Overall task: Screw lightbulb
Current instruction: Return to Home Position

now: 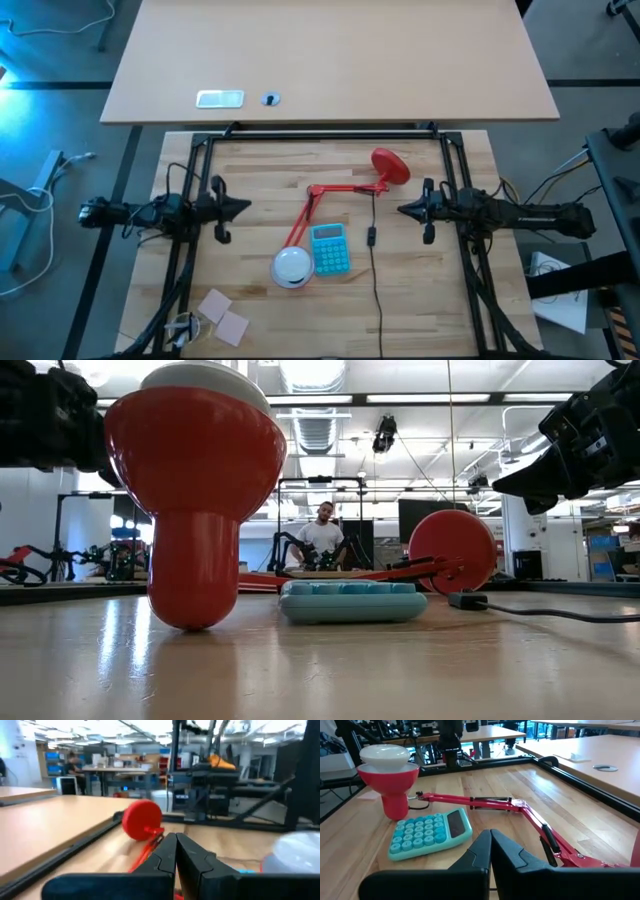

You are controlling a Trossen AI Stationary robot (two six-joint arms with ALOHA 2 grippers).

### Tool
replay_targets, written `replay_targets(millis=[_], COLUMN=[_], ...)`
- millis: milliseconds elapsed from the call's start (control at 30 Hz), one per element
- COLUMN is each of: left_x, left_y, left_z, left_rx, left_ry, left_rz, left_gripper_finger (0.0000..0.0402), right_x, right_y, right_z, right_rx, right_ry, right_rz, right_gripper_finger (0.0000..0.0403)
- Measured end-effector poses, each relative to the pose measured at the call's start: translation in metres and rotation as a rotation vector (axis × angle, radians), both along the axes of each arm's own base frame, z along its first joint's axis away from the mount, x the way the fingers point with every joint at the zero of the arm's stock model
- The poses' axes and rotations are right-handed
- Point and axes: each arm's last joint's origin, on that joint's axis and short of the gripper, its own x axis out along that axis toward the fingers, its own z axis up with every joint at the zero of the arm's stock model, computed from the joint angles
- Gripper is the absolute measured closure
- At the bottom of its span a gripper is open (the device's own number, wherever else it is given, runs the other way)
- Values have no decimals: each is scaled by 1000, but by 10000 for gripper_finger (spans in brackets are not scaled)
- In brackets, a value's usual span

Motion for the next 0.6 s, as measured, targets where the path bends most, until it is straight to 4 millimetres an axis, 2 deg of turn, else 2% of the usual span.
replay_targets(millis=[133,400,600], left_x=[1,1,1], left_y=[-3,-1,-3], left_z=[0,-2,2], left_rx=[15,0,-4], left_ry=[3,17,-21], left_rz=[-131,-116,-191], left_gripper_finger=[401,401,401], right_x=[0,0,0], right_y=[0,0,0], right_z=[0,0,0], right_rx=[0,0,0], right_ry=[0,0,0], right_rz=[0,0,0], right_gripper_finger=[401,401,401])
